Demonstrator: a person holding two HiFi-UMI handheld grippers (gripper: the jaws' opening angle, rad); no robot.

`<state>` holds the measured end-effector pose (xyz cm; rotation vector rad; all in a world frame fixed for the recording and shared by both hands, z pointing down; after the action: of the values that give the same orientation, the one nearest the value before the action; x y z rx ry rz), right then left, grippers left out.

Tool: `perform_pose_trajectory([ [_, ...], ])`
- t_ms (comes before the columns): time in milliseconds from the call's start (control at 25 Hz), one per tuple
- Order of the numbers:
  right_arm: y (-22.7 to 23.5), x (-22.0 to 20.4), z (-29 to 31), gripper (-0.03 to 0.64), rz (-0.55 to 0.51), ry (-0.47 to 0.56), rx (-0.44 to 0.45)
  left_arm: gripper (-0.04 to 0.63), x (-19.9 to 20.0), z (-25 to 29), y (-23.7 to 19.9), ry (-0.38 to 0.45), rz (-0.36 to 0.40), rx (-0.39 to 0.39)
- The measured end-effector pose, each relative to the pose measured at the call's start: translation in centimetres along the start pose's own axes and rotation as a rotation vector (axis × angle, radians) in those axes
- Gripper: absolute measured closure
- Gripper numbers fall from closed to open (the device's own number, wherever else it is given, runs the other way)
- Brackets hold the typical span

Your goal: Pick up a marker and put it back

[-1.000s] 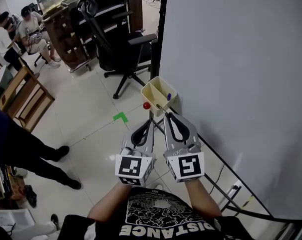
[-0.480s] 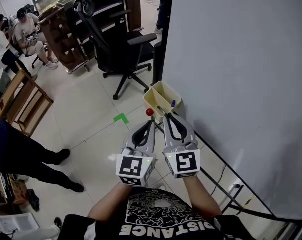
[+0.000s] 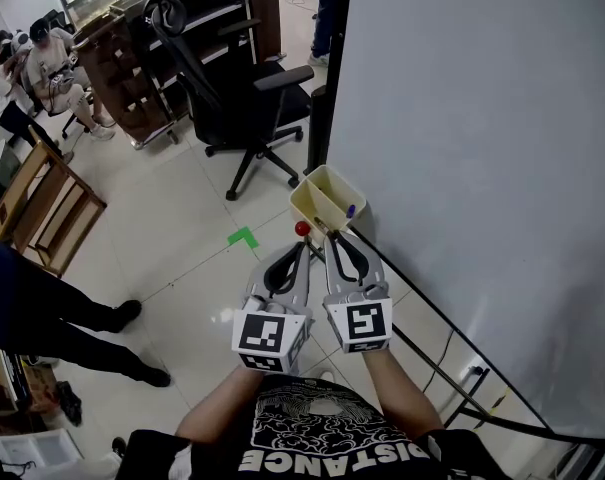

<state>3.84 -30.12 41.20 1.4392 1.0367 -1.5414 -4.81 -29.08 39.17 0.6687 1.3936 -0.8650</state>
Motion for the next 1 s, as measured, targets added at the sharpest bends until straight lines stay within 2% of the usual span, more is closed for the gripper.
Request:
perform_pose_trajectory([
  [320, -0.1, -1.6, 0.0, 0.586, -0.011, -0.056, -0.002, 0.591, -0.3, -0.3, 0.2, -0.003, -0.001, 0.005],
  [1000, -0.4, -1.4, 0.1, 0.577, -0.015, -0.061, 0.027, 0.589, -0.3, -0.3, 0.0, 0.002, -0.001, 0.014],
])
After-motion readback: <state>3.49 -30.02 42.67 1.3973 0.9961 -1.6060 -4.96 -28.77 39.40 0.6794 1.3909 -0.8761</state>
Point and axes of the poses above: the fingertips, and each gripper's own axes: z forward along the fingers, y to its right, x out of its top, the point moved 4 cm from there along -z, backward along the fingers, and after that the axes turned 3 degrees about z, right-handed, at the moved point
